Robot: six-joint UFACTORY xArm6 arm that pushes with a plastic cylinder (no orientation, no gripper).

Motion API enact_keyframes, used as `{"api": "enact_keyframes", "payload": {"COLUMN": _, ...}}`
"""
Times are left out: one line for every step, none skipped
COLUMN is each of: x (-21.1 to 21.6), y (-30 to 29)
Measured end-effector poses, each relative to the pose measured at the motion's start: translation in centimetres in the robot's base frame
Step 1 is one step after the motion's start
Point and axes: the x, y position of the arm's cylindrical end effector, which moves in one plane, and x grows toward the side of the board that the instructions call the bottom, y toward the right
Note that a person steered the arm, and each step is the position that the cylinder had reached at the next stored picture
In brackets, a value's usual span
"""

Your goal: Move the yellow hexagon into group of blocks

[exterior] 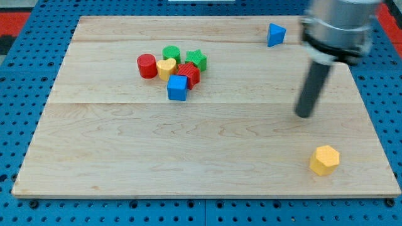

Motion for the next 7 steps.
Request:
{"api": "enact_keyframes", "payload": {"x": 6.4, "y": 4.4}}
{"api": "enact_keyframes", "payload": {"x": 9.1, "y": 5.1}}
{"api": "enact_keyframes", "payload": {"x": 8.3, "y": -0.9}}
{"api": "enact_keyframes", "payload": {"x": 7.9, "y": -7.9}}
{"api": "enact_keyframes", "payload": {"x": 8.0, "y": -10.3}}
{"api": "enact_keyframes", "payload": {"x": 8.0, "y": -14.8}}
{"api": "enact_keyframes", "payload": {"x": 6.9, "y": -21.4}}
